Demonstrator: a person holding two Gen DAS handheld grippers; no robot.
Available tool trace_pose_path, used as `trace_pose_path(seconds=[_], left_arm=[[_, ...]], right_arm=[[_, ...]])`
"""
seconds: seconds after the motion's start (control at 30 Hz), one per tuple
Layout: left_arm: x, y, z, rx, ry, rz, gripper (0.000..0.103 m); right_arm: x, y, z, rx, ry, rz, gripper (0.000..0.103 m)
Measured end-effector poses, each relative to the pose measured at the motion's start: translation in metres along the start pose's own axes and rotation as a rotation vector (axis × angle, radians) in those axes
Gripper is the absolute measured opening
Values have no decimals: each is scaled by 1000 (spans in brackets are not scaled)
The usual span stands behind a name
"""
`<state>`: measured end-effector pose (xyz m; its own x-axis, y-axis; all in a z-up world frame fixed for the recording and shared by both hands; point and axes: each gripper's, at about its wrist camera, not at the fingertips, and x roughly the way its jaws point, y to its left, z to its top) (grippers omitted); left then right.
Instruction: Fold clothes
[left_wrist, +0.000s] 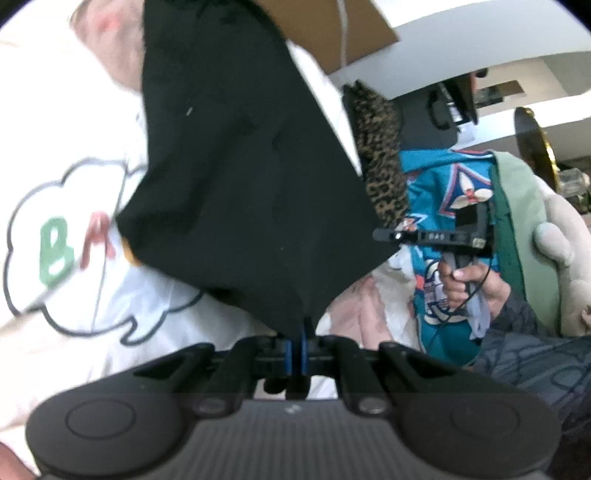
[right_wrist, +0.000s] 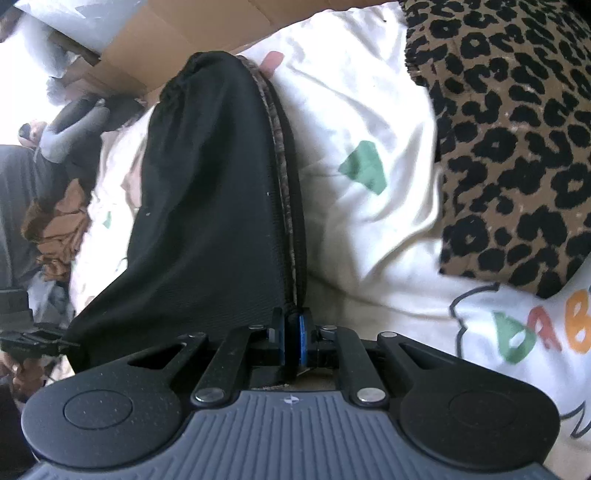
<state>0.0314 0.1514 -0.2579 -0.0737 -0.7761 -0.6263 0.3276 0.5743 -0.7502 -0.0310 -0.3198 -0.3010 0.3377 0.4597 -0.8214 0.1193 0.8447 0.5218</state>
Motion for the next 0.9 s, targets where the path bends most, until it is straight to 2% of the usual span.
trace_pose_path(seconds=[0.2,0.53,0.77,0.9], left_arm=[[-17,-2,-3,13,-29,3,5],[-48,4,-13,31,-40,51,5],[-68,20,-24,16,-21,100,5],[-63,26,-32,12,17,127,4]], right_arm=[[3,17,-9,-13,40,33,5],[17,47,-38,-80,171,95,4],[29,65,-55,-120,247,151,4],[26,72,-62,-146,271,173,4]])
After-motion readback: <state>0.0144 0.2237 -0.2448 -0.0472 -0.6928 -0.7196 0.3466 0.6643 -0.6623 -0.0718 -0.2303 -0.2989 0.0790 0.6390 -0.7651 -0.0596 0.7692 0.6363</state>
